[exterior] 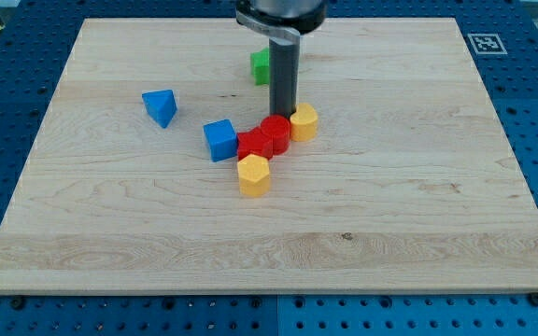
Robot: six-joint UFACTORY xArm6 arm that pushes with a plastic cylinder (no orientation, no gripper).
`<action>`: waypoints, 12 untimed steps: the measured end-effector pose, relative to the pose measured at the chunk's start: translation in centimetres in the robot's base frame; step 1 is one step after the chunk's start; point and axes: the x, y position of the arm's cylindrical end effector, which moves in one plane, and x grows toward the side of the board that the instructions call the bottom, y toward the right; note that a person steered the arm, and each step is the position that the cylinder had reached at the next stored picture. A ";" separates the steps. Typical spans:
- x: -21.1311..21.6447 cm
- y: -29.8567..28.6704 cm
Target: Move the yellow hexagon below the red circle
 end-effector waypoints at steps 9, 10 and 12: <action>11.7 -7.0; 11.7 -7.3; 10.7 -6.6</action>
